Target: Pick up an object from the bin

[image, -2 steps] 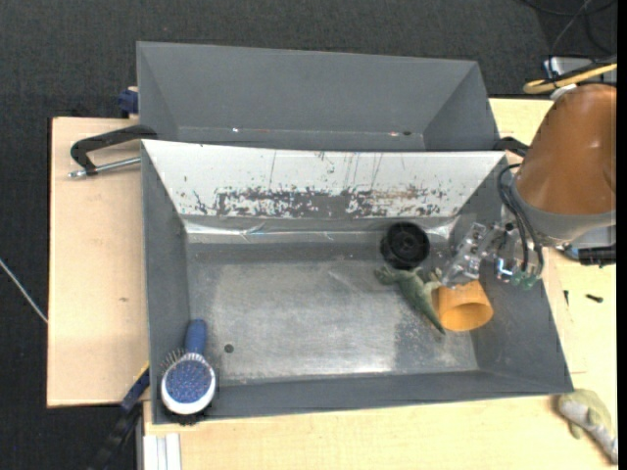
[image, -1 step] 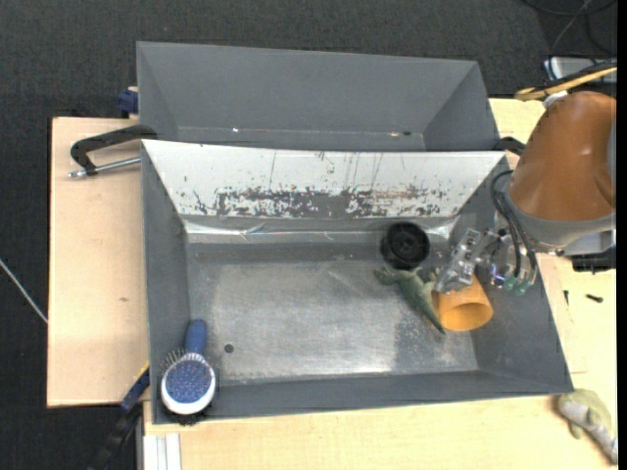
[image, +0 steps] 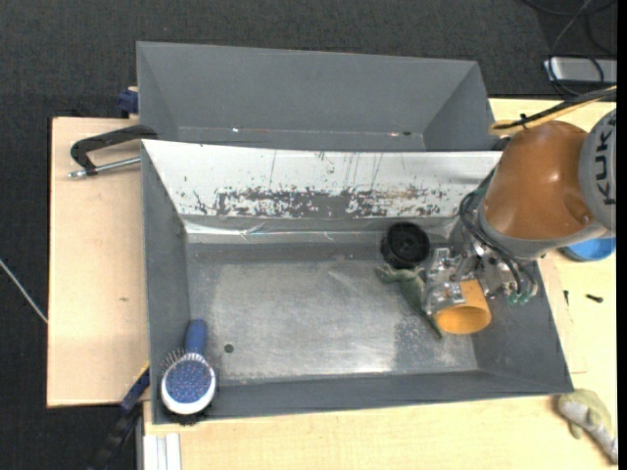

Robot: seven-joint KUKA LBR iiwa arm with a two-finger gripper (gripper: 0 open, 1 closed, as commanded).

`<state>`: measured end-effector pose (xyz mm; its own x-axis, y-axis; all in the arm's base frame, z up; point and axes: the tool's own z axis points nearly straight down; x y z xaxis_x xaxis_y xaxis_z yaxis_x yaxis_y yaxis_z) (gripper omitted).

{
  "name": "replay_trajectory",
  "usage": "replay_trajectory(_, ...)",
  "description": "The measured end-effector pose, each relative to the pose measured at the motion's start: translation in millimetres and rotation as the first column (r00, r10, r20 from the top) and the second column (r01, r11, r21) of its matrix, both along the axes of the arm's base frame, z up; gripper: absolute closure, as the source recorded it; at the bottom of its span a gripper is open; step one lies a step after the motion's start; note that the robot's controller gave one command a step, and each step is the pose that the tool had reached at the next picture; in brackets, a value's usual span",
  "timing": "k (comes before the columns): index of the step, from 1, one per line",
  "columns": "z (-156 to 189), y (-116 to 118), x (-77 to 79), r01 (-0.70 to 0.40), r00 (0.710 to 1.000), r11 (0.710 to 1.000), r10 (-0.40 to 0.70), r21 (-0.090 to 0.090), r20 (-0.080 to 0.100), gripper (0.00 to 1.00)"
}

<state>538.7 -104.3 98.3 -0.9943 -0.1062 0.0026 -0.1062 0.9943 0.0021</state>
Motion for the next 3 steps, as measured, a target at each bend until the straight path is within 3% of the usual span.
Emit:
replay_trajectory(1,115.6,-5.7,2.6,0.230,0.973,0.973,-0.230,0.000,0.016,1.00)
replay_trajectory(2,112.3,-5.3,1.2,0.229,0.973,0.973,-0.229,-0.001,0.010,0.00)
replay_trajectory(3,-3.4,-4.8,27.1,0.063,0.998,0.998,-0.063,-0.003,0.012,0.00)
